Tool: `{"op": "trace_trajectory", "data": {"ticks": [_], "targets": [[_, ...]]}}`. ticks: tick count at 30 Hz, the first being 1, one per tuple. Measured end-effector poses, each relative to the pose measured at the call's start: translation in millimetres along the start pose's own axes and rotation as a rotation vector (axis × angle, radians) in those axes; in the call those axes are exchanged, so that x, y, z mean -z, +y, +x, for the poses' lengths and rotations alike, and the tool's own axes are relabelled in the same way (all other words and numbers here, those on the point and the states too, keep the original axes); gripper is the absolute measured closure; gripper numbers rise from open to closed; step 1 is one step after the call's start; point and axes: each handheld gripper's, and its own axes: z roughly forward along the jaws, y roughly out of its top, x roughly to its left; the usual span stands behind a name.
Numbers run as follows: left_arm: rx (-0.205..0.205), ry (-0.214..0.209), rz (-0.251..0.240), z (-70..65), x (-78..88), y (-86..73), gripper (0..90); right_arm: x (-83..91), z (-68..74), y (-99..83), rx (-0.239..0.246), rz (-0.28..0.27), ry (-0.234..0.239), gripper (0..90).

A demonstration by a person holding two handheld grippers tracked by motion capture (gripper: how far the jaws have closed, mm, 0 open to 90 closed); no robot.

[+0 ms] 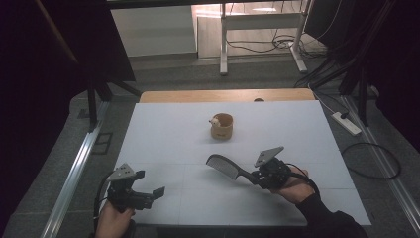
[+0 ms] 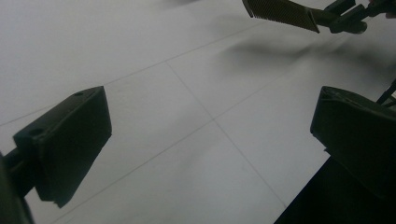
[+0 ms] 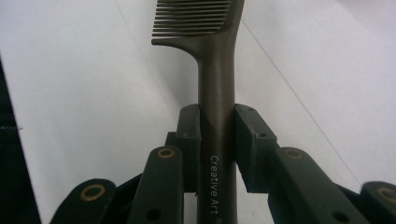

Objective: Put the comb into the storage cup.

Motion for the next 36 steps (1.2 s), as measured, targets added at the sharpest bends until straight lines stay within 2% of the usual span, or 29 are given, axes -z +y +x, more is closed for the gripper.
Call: {"op": "trace_trajectory", "data": {"ticks": [6, 10, 14, 19, 26, 31, 36], "targets": [[-0.007, -0.001, 0.002, -2.1, -1.9, 6.6, 0.0, 9.7, -0.5, -1.7, -0.004, -0.034, 0.004, 72.8], [0.007, -0.025, 0.011, -1.7, -5.9, 11.6, 0.0, 15.3, -0.6, -3.7, -0.005, -0.052, 0.000, 72.8], [0.005, -0.032, 0.006, -1.0, -7.5, 16.8, 0.0, 18.3, -0.4, -5.6, -0.003, -0.065, -0.007, 72.8], [-0.010, -0.034, -0.003, -0.6, -10.8, 27.6, 0.0, 22.2, 0.7, -8.1, 0.002, -0.077, -0.025, 72.8], [-0.023, -0.060, -0.008, -1.9, -17.1, 45.0, 0.0, 27.8, 2.2, -10.2, 0.013, -0.110, -0.041, 72.8], [-0.033, -0.067, 0.004, -3.4, -23.2, 55.7, 0.0, 30.3, 2.8, -10.8, 0.019, -0.125, -0.044, 72.8], [-0.036, -0.096, 0.011, -2.9, -30.0, 64.8, 0.0, 33.2, 4.1, -11.5, 0.028, -0.142, -0.046, 72.8]]}}
